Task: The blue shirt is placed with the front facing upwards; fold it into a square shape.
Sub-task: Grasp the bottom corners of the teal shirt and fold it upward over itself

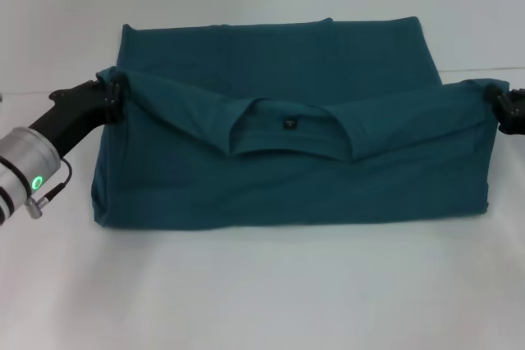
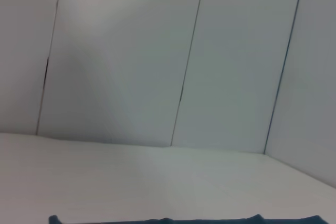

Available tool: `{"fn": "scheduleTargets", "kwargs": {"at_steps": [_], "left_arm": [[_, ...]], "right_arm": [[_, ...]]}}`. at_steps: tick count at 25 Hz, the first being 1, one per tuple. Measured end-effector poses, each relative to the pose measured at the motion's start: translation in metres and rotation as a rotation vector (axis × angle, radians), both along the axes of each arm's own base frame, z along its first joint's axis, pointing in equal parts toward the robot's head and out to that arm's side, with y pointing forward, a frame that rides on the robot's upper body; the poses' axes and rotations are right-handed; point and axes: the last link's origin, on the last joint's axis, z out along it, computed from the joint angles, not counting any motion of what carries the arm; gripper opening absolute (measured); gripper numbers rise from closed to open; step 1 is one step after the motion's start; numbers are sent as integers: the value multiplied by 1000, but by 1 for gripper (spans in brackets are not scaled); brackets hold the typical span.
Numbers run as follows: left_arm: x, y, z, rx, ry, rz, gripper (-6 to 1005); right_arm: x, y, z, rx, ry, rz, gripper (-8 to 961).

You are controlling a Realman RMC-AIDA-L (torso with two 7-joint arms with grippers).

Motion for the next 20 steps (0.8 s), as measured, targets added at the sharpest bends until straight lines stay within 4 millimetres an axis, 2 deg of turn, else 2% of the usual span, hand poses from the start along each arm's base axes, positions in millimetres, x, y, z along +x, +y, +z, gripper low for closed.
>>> {"fn": "scheduleTargets", "kwargs": {"at_steps": [20], "left_arm": [[14, 23, -6, 15, 56, 59, 37]], "right_arm": [[-5, 24, -2, -1, -55, -47, 70]]}}
